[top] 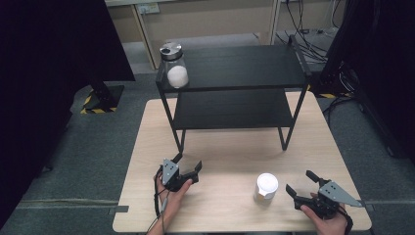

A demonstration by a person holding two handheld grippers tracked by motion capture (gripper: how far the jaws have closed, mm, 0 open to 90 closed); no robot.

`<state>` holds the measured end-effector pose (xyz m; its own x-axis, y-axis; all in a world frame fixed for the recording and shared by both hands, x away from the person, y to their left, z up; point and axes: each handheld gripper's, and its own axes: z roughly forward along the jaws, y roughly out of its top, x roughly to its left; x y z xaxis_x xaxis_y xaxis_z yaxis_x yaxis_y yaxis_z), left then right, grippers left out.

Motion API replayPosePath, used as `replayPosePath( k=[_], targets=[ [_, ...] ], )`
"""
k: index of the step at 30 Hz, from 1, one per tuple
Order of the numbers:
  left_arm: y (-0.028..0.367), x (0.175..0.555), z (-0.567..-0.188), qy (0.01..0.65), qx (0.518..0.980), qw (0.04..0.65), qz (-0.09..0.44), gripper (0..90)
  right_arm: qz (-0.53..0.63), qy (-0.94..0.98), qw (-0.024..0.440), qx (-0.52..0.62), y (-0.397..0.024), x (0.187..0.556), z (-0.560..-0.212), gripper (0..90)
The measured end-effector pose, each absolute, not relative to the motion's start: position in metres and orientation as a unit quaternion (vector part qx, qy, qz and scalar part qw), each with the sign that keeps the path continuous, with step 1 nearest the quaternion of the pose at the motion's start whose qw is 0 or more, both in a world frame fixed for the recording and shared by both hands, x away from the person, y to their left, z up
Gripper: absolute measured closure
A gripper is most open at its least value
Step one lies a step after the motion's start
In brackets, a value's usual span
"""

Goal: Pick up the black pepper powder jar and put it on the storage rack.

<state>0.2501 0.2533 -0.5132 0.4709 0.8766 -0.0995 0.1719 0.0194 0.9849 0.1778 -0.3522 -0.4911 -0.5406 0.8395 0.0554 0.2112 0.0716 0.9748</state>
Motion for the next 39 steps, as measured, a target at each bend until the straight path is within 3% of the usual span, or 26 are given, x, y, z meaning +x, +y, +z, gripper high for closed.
replayPosePath(
  k=[16,39],
  targets=[
    [0.254,0.250,-0.513,0.415,0.631,0.581,0.303,11.9,0.558,0.721,0.230,0.341,-0.350,0.190,-0.483,6.2],
    [0.254,0.250,-0.513,0.415,0.631,0.581,0.303,11.9,0.557,0.743,0.201,0.312,-0.349,0.196,-0.479,6.0]
  ],
)
